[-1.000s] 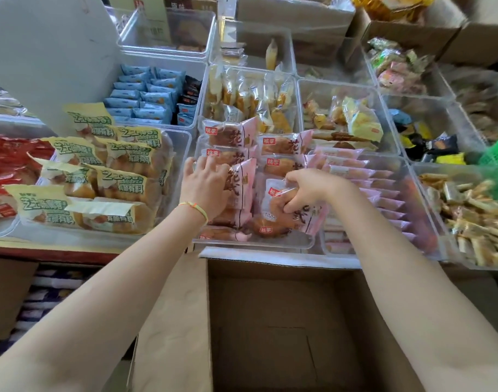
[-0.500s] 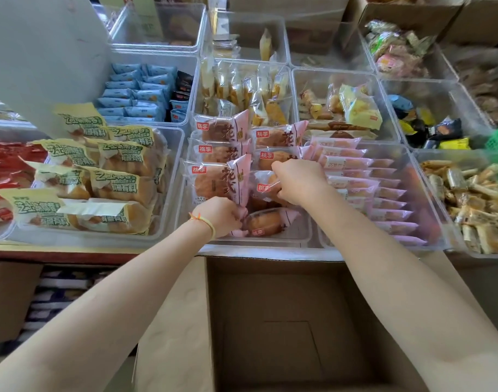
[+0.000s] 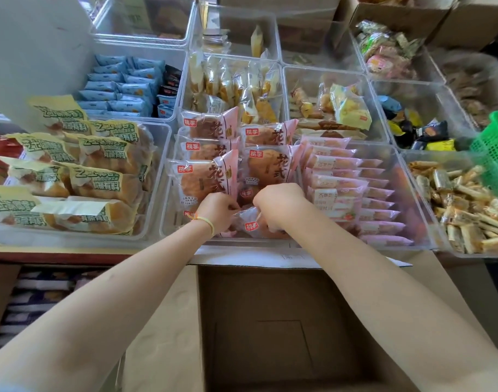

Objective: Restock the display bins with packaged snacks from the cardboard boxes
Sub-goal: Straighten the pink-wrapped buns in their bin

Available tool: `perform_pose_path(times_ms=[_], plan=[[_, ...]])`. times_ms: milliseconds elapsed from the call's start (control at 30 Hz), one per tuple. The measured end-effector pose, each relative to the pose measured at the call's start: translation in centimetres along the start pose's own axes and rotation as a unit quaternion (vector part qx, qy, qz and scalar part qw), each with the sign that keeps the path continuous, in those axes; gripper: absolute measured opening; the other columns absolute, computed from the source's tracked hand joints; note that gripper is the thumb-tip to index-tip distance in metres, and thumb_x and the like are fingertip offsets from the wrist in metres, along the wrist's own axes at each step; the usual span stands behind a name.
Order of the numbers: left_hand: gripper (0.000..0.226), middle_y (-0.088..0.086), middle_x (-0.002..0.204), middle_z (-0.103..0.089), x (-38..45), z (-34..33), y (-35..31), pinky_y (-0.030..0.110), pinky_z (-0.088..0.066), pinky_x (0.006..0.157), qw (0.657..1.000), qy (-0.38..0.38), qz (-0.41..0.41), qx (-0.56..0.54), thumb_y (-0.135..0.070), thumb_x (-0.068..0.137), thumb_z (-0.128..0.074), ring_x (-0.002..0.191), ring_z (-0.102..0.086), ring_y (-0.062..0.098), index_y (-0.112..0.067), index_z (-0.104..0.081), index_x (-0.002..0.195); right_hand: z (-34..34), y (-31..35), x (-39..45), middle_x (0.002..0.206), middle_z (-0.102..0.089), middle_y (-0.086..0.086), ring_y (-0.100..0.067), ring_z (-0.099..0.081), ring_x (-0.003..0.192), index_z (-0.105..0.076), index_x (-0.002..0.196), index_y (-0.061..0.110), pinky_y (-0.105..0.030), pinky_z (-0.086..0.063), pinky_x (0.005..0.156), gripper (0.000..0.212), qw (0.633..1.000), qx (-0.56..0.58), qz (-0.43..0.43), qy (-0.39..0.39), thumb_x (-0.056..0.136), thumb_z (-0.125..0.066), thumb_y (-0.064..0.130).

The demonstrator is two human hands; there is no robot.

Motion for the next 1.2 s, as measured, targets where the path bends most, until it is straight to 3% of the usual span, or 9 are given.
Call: perform_pose_path(times_ms=[167, 300, 433, 600, 700, 867, 967, 1067, 1200], plan=[[0.011, 0.001, 0.083, -0.073, 0.1, -0.1, 1.4, 0.024, -0.052, 0.067, 0.982, -0.038, 0.047, -0.179, -0.017, 0.089, -0.069, 0.068, -0.064, 0.014, -0.014, -0.08, 0.089, -1.0, 2.5, 0.9, 0.112, -0.061, -0.005, -0.03, -0.062, 0.1, -0.056, 0.129, 0.018, -0.038, -0.044, 0.064, 0.04, 0.998, -0.024, 0.052, -0.04, 0.091, -0.064, 0.012], [0.013, -0.005, 0.084, -0.072, 0.0, 0.5, 1.6, 0.024, -0.05, 0.064, 0.981, -0.027, 0.056, -0.183, -0.02, 0.09, -0.067, 0.07, -0.066, 0.014, -0.021, -0.08, 0.092, -2.2, 2.6, 1.4, 0.122, -0.063, -0.002, -0.026, -0.062, 0.109, -0.044, 0.14, 0.028, -0.036, -0.043, 0.068, 0.051, 0.99, 0.075, 0.097, -0.069, 0.093, -0.064, 0.023], [0.014, -0.004, 0.085, -0.071, 0.0, 0.8, 0.8, 0.022, -0.046, 0.069, 0.987, 0.0, 0.041, -0.153, -0.02, 0.091, -0.065, 0.07, -0.059, 0.008, -0.022, -0.079, 0.094, -3.4, 2.4, 1.2, 0.13, -0.058, -0.004, -0.03, -0.06, 0.113, -0.03, 0.15, 0.027, -0.041, -0.039, 0.067, 0.059, 0.996, 0.033, 0.078, -0.036, 0.097, -0.055, 0.016], [0.031, 0.002, 0.111, -0.069, -0.6, -0.2, 0.1, 0.028, -0.054, 0.084, 0.968, 0.136, 0.045, -0.206, -0.016, 0.091, -0.061, 0.091, -0.064, 0.016, -0.02, -0.065, 0.122, -3.4, 2.6, 1.7, 0.138, -0.054, -0.009, -0.033, -0.054, 0.125, -0.049, 0.142, 0.016, -0.045, -0.049, 0.093, 0.047, 1.0, -0.017, -0.003, 0.015, 0.097, -0.056, 0.006], [0.04, 0.003, 0.109, -0.069, -0.9, 0.0, 0.6, 0.033, -0.057, 0.087, 0.965, 0.091, 0.045, -0.244, -0.015, 0.084, -0.071, 0.095, -0.067, 0.018, -0.021, -0.053, 0.119, -4.4, 2.8, 2.9, 0.143, -0.05, -0.009, -0.032, -0.049, 0.131, -0.048, 0.144, 0.019, -0.045, -0.046, 0.101, 0.048, 0.999, 0.01, -0.027, 0.035, 0.097, -0.058, 0.013], [0.016, -0.014, 0.086, -0.07, -1.6, 0.1, -0.4, 0.023, -0.054, 0.082, 0.99, 0.086, -0.112, -0.019, -0.029, 0.074, -0.081, 0.081, -0.065, 0.007, -0.026, -0.074, 0.089, -5.0, 1.7, 2.5, 0.134, -0.052, -0.009, -0.03, -0.052, 0.122, -0.046, 0.144, 0.019, -0.04, -0.048, 0.098, 0.048, 0.996, 0.085, 0.005, 0.037, 0.097, -0.055, 0.012], [0.017, -0.013, 0.082, -0.069, -1.4, 0.0, -0.1, 0.021, -0.052, 0.08, 0.99, 0.082, -0.113, 0.008, -0.024, 0.077, -0.079, 0.08, -0.066, 0.008, -0.023, -0.076, 0.093, -4.4, 0.2, 1.2, 0.118, -0.058, -0.013, -0.03, -0.06, 0.103, -0.045, 0.14, 0.012, -0.034, -0.05, 0.077, 0.052, 0.995, 0.095, 0.016, 0.003, 0.091, -0.058, 0.001], [0.015, -0.01, 0.088, -0.073, -1.0, -0.5, -0.2, 0.022, -0.053, 0.08, 0.99, 0.066, -0.112, 0.045, -0.026, 0.081, -0.076, 0.082, -0.066, 0.009, -0.023, -0.077, 0.096, -4.7, -1.1, 1.1, 0.097, -0.053, -0.008, -0.026, -0.056, 0.088, -0.06, 0.125, 0.009, -0.034, -0.049, 0.074, 0.037, 0.998, 0.055, -0.02, 0.012, 0.09, -0.061, -0.002], [0.013, -0.003, 0.094, -0.074, -0.6, -1.5, -1.2, 0.032, -0.055, 0.08, 0.979, 0.066, -0.144, 0.127, -0.031, 0.087, -0.069, 0.088, -0.067, 0.02, -0.026, -0.074, 0.098, -6.0, -0.2, 1.7, 0.119, -0.059, -0.007, -0.03, -0.058, 0.112, -0.058, 0.13, 0.012, -0.037, -0.045, 0.078, 0.039, 0.999, 0.018, -0.014, 0.044, 0.092, -0.062, 0.003]])
Point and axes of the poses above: each hand's wrist, its own x-axis towards the middle knuckle, its own z-axis out of the back of the hand, y = z × x, the point moved 6 cm from there along x, towards the middle knuckle
